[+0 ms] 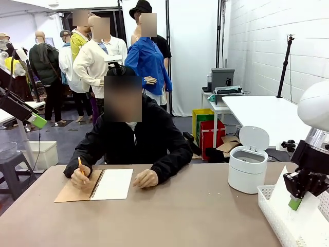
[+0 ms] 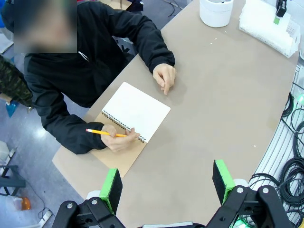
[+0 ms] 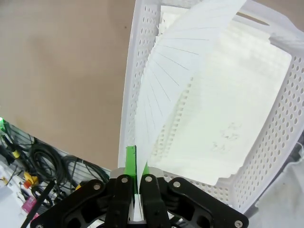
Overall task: Sort the paper based on its condition.
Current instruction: If a person hands you a paper, place it in the Organizing basket , and if it's crumpled, put it in the Trash can.
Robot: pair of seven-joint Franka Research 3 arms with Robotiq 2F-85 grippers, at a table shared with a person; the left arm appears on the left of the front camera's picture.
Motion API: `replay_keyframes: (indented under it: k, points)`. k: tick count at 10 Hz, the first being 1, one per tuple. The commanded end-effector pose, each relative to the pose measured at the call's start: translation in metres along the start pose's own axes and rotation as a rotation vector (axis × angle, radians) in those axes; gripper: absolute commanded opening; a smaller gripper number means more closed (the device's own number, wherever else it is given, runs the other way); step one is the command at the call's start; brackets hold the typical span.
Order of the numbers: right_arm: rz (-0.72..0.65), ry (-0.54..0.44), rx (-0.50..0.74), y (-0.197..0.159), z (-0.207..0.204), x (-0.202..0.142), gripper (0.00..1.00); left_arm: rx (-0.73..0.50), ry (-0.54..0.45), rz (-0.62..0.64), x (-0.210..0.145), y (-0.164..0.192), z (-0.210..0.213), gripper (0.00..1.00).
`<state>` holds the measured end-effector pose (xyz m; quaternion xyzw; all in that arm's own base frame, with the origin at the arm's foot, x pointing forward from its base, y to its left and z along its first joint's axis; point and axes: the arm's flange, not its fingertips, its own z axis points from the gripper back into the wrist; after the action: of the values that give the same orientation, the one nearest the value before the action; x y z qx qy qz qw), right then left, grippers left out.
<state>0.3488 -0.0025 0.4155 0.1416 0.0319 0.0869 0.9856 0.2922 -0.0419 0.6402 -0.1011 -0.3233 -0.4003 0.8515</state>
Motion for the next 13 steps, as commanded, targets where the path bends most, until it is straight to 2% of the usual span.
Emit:
replay_keyframes:
  k: [1, 4, 6, 7, 9, 13]
  points:
    - [0.001, -0.002, -0.001, 0.001, 0.001, 0.0, 0.0, -0.002, -0.004, 0.005, -0.001, 0.001, 0.001, 1.0]
    - [-0.013, 0.044, -0.004, -0.008, -0.001, -0.004, 0.56, -0.002, -0.004, 0.005, -0.001, 0.001, 0.001, 1.0]
    - [-0.016, 0.058, -0.07, -0.02, 0.003, -0.005, 0.94, -0.002, -0.004, 0.005, -0.001, 0.001, 0.001, 1.0]
    - [-0.014, 0.052, -0.106, -0.027, 0.011, -0.004, 1.0, -0.002, -0.004, 0.005, -0.001, 0.001, 0.001, 1.0]
    - [-0.018, 0.016, -0.189, -0.037, 0.027, 0.001, 1.0, -0.002, -0.004, 0.005, -0.001, 0.001, 0.001, 1.0]
    - [0.027, -0.05, -0.259, -0.039, 0.065, 0.014, 1.0, -0.002, -0.004, 0.005, -0.001, 0.001, 0.001, 1.0]
